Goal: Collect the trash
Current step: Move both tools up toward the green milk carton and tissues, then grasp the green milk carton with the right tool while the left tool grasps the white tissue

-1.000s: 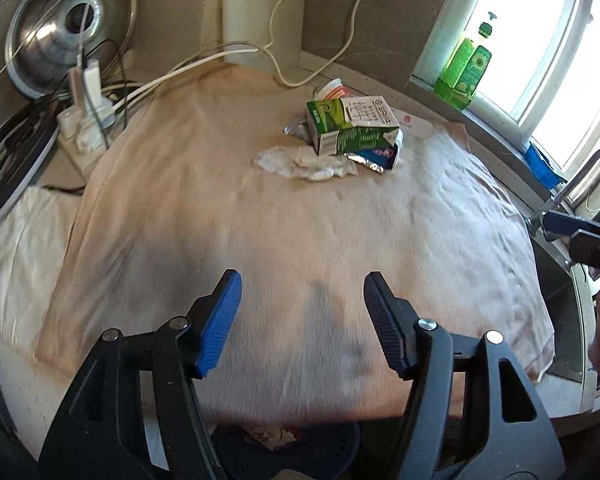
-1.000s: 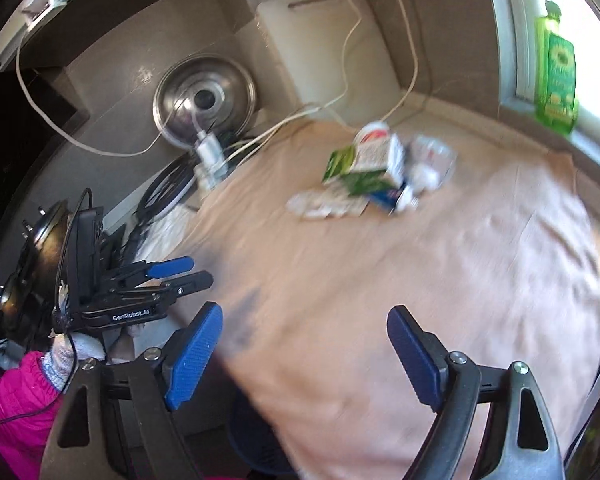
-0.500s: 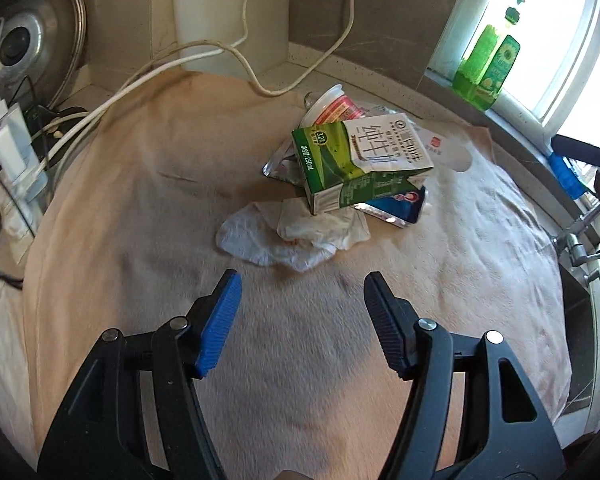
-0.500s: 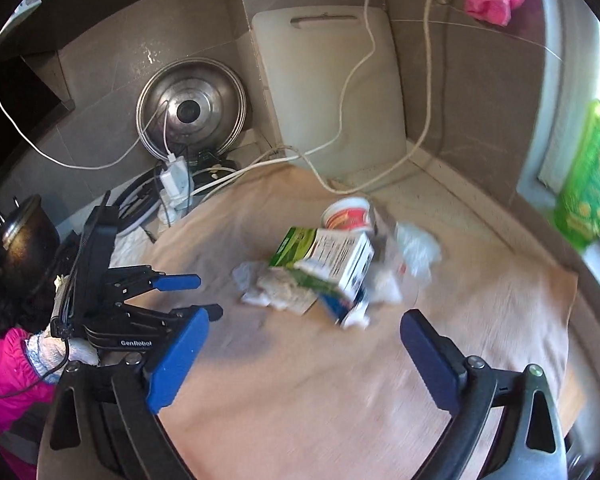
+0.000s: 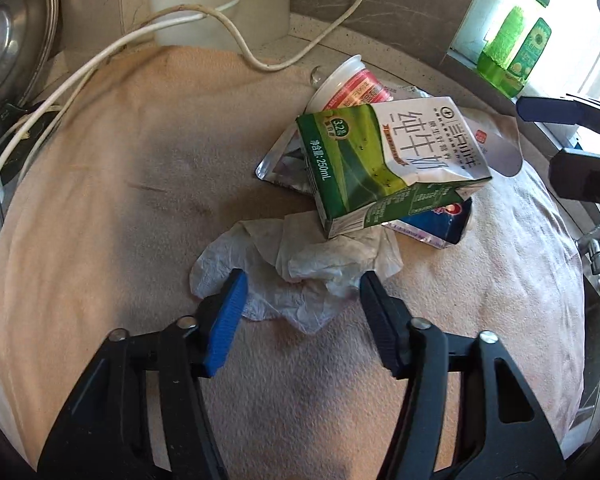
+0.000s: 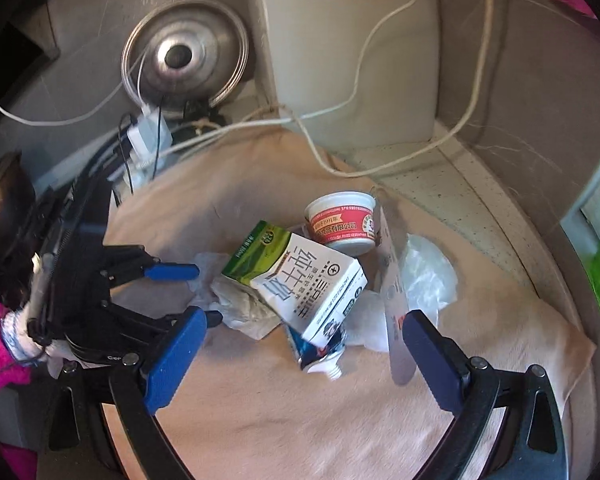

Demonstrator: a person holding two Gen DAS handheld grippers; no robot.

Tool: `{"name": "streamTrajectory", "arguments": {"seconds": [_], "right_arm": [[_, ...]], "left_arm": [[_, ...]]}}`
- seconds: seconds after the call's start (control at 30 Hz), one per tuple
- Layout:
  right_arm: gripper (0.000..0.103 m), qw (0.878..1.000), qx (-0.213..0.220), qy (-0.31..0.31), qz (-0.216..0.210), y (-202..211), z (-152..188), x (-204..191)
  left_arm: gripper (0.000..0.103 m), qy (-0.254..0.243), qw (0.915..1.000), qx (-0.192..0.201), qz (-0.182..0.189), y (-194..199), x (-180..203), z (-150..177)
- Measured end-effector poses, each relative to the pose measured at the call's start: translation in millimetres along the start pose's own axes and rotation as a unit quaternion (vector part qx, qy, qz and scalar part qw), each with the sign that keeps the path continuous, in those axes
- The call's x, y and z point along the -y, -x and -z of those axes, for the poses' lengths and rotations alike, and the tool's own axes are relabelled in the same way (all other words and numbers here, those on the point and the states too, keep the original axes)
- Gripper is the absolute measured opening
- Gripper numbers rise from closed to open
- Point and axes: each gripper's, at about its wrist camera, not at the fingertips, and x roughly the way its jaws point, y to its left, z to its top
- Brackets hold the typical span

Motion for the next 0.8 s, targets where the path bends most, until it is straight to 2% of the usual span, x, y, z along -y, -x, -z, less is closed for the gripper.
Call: {"name": "streamTrajectory", "arguments": {"seconds": [0.07,0.13,0.23,0.3,0.43,0.67,0.77,0.8], "right_arm": [[0.100,1.000,-0.005,0.019,0.004,-8.1,-5.4,0.5],[0.100,0.999,-0.008,0.031,0.002,-13.0,-11.5,1.3],[0.100,0.999,-0.012,0.043,-0.007,-22.1,-22.0,4.7],[0.100,0.998,-0.018,0.053,-0.014,-29.1,-27.8,5.9],[0.100,0.996,-0.039,0.073,-0.031,-45.0,-33.7,2.5],[0.096,0.988,-0.078,0.134,-0.023,-65.9,-29.1,-16.5],[0.087,0.982,-0.086,0.165,0.006,-70.5,-26.8,-25.6],[0.080,0.981,-0.091,0.172,0.014,-73.0,-25.6,-27.4]], "left_arm": [[0.051,0.006,1.0000,0.001,0.006,-3.4,-3.9,-2.5],[0.043,0.010,0.9999,0.004,0.007,-5.1,-5.7,-4.3],[0.021,0.013,0.9998,0.007,0.011,-8.1,-8.5,-7.7],[0.011,0.013,0.9998,0.007,0.012,-9.5,-9.5,-9.0],[0.003,0.022,0.9995,0.011,0.020,-8.2,-15.1,-8.2],[0.001,0.025,0.9994,0.017,0.019,2.6,-24.9,-5.1],[0.000,0.025,0.9994,0.021,0.015,7.1,-28.1,-5.3],[0.000,0.026,0.9993,0.022,0.014,8.4,-29.6,-5.7]]}}
